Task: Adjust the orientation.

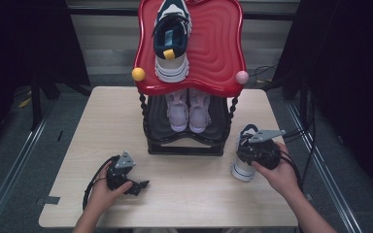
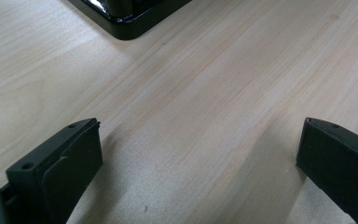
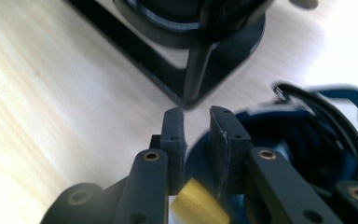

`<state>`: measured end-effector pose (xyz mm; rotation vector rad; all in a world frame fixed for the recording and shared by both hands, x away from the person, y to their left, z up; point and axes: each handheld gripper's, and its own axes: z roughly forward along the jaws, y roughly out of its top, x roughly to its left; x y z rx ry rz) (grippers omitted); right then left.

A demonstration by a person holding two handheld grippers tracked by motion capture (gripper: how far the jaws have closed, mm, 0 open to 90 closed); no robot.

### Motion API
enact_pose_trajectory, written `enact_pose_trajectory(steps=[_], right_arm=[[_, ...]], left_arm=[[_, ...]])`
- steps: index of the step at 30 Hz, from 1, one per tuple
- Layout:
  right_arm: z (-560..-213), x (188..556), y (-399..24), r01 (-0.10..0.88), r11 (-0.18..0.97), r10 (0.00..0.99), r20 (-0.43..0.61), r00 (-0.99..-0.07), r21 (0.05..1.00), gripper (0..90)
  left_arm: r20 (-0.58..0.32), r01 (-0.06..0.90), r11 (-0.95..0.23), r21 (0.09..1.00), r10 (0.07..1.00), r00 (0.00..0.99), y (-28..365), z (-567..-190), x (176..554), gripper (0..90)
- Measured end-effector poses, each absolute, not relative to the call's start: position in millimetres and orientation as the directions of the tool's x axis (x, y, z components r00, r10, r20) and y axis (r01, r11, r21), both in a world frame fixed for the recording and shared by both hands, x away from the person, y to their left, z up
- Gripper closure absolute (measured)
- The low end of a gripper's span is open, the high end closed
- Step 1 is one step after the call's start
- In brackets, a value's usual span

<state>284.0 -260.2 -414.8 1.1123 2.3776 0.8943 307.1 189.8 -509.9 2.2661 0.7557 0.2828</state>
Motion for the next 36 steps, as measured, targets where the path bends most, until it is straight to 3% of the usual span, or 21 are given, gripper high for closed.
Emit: enact_pose_trajectory(steps=[5, 11, 16, 22, 27, 36], right_arm=[[-415, 279, -267, 0.543, 0.475, 0.773, -0.034, -0.633, 0.693, 65.3], [-396, 282, -272, 0.558, 0.469, 0.760, 0.009, -0.650, 0.684, 45.8], [-392, 287, -280, 0.590, 0.497, 0.766, -0.002, -0.643, 0.636, 39.3], [-402, 288, -287, 0.608, 0.500, 0.778, -0.010, -0.629, 0.617, 40.3], [-409, 288, -281, 0.617, 0.523, 0.751, 0.025, -0.660, 0.588, 51.3], [-410, 279, -261, 0.597, 0.555, 0.712, 0.041, -0.701, 0.579, 53.6]], left_arm=[[-0.019, 0.436, -0.569, 0.697, 0.594, 0.805, 190, -510, 307, 0.0], [-0.020, 0.436, -0.569, 0.697, 0.592, 0.806, 190, -510, 308, 0.0], [-0.021, 0.436, -0.569, 0.698, 0.592, 0.805, 190, -510, 308, 0.0], [-0.020, 0.436, -0.569, 0.698, 0.592, 0.805, 190, -510, 308, 0.0], [-0.020, 0.436, -0.569, 0.698, 0.592, 0.806, 190, -510, 308, 0.0], [-0.020, 0.436, -0.569, 0.698, 0.592, 0.806, 190, -510, 308, 0.0]])
